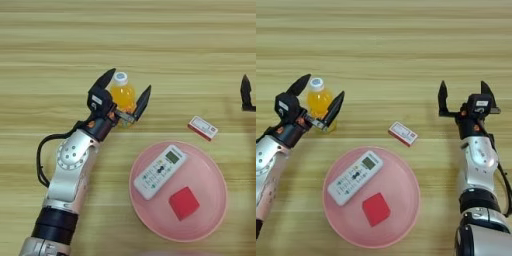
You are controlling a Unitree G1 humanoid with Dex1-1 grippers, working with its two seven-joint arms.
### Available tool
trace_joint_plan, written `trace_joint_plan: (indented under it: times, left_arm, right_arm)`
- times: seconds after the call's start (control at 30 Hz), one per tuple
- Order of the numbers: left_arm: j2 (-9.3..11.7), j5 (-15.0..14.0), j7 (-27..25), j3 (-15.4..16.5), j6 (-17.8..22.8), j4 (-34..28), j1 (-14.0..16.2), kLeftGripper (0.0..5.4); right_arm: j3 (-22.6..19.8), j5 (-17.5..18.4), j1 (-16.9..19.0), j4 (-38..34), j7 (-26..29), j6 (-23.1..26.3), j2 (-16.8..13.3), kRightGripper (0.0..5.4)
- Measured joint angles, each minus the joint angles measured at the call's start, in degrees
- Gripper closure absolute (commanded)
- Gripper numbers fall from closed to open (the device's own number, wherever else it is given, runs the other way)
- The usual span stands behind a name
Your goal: Move the objects on the table
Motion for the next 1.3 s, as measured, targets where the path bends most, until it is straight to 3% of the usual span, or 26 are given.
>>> trace_joint_plan:
  times: [0.43,0.67,1.03,1.3]
  left_arm:
    - [-0.2,2.6,5.8,2.9,1.0,6.5,-2.8,0.0]
    - [-0.1,3.6,5.1,2.5,3.5,7.7,-3.9,0.0]
    - [0.0,4.2,2.7,1.4,8.0,8.9,-3.9,1.14]
    - [0.1,4.2,2.2,1.5,8.1,9.6,-3.9,1.81]
  right_arm:
    - [-0.1,0.3,0.0,0.2,0.0,-0.1,-0.1,0.05]
    - [-0.1,0.4,0.0,0.2,0.0,-0.1,0.0,0.05]
    - [-0.1,0.5,0.0,0.2,0.0,-0.1,0.0,0.0]
    - [-0.1,0.5,0.0,0.2,0.0,-0.1,0.0,0.0]
